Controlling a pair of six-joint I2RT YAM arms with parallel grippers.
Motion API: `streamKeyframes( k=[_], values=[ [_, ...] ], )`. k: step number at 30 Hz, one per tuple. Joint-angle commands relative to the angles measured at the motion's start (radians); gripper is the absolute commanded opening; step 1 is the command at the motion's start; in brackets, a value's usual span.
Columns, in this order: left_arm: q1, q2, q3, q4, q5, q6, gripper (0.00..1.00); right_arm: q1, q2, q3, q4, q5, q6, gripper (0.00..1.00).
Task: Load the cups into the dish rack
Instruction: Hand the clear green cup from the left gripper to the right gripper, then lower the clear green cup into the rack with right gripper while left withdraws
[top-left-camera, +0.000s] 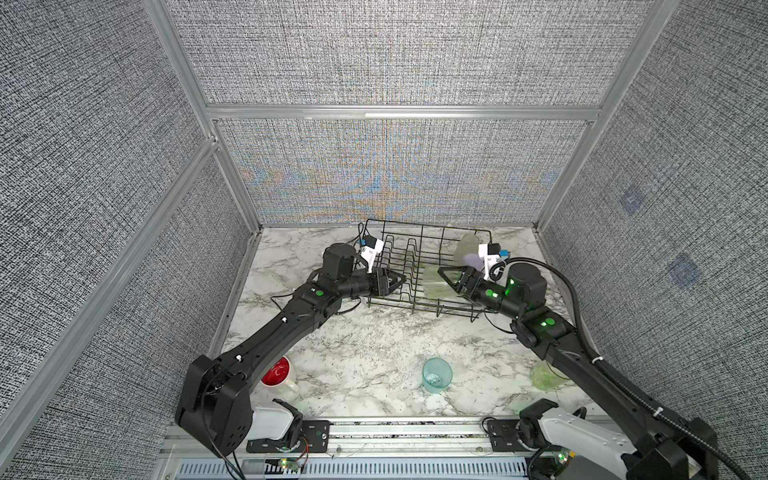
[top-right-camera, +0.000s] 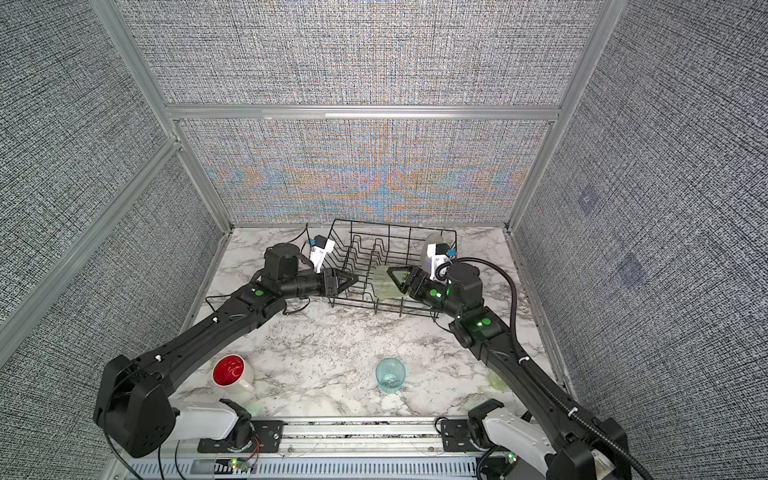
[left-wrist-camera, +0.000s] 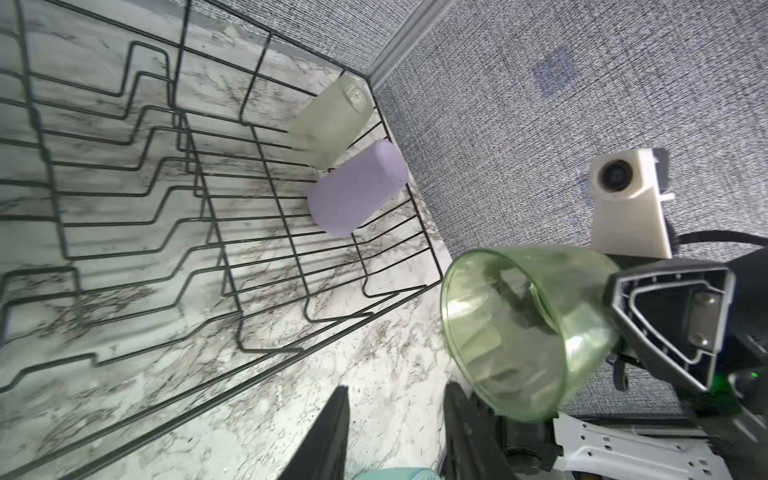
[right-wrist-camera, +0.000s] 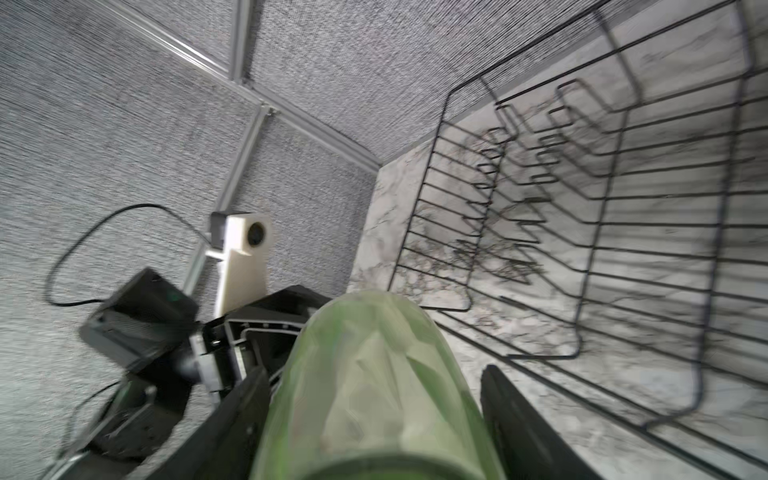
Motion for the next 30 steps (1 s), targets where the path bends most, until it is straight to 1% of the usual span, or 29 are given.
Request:
streamKeyframes(
  k=[1, 4, 7, 10, 12, 15, 18, 21, 27, 30],
  values=[
    [0.003, -0.033, -0.006, -0.104, -0.12, 0.072, 0.4, -0.021, 0.011, 0.011, -0.161, 0.126, -0.233, 0.74],
    [0.003, -0.069, -0.011, -0.167, -0.207, 0.102, 0.42, -0.06, 0.061, 0.048, -0.227, 0.152, -0.317, 0.74],
    [0.003, -0.103, 0.001, -0.264, -0.306, 0.129, 0.53, -0.092, 0.112, 0.078, -0.275, 0.181, -0.376, 0.74],
    [0.003, -0.153, -0.023, -0.307, -0.431, 0.13, 0.67, -0.117, 0.143, 0.094, -0.278, 0.19, -0.413, 0.74],
    [0.003, -0.183, -0.04, -0.337, -0.508, 0.125, 0.75, -0.121, 0.162, 0.109, -0.29, 0.228, -0.45, 0.74],
    [0.003, -0.226, -0.057, -0.394, -0.634, 0.108, 0.83, -0.123, 0.203, 0.124, -0.304, 0.303, -0.501, 0.73],
    [0.002, -0.261, -0.085, -0.42, -0.738, 0.097, 0.86, -0.125, 0.245, 0.141, -0.307, 0.357, -0.527, 0.72],
    [0.003, -0.281, -0.083, -0.464, -0.784, 0.1, 0.86, -0.125, 0.289, 0.159, -0.305, 0.388, -0.545, 0.71],
    [0.003, -0.299, -0.098, -0.481, -0.791, 0.102, 0.86, -0.125, 0.364, 0.213, -0.365, 0.438, -0.565, 0.7],
    [0.003, -0.306, -0.112, -0.47, -0.796, 0.099, 0.86, -0.125, 0.398, 0.229, -0.385, 0.441, -0.564, 0.69]
  ],
)
